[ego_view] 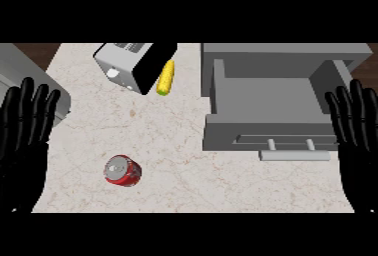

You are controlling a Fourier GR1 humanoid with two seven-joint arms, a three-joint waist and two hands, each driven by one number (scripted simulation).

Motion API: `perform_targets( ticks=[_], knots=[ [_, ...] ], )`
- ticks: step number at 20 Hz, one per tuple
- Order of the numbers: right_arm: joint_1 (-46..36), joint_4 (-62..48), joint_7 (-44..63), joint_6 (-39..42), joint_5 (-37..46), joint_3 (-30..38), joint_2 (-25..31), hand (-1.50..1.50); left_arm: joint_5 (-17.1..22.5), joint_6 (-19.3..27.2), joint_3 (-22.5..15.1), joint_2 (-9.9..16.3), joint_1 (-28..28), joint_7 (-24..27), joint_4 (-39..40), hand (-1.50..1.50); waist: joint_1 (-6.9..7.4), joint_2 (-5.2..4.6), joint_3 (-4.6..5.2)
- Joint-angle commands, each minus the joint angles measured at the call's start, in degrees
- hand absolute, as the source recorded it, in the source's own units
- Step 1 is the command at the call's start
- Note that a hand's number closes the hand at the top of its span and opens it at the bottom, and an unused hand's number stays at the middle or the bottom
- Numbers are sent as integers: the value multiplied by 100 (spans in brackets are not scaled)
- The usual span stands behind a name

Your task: Pick up the can, place it into the drawer and close the drawer

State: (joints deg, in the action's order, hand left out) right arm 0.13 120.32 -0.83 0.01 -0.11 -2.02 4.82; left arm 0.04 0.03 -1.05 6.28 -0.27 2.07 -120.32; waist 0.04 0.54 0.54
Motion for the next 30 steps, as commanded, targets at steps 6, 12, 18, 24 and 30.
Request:
perform_targets(
  ticks=[6,12,18,24,30],
  knots=[
    [-148,6,156,-137,-66,276,-16,-150,-1630,1766,-1060,-616,1473,-513,-1294,-150,85,-21,-61],
    [385,-390,1115,-422,-65,580,-27,-150,-1561,2896,-1237,-625,2522,-1871,-1307,-150,58,-41,-62],
    [467,-247,1124,-370,-121,651,-39,-150,-2712,3500,-2279,-627,2758,-2456,-1820,-150,6,-49,-58],
    [548,3,1204,-257,-226,797,46,-150,-3167,4116,-3269,-627,2981,-2281,-1444,-150,13,-41,-57],
    [728,-89,1019,-3,-459,1037,87,-150,-2316,3889,-2203,-539,2262,-2426,-874,-150,-5,-50,-54]
  ],
)
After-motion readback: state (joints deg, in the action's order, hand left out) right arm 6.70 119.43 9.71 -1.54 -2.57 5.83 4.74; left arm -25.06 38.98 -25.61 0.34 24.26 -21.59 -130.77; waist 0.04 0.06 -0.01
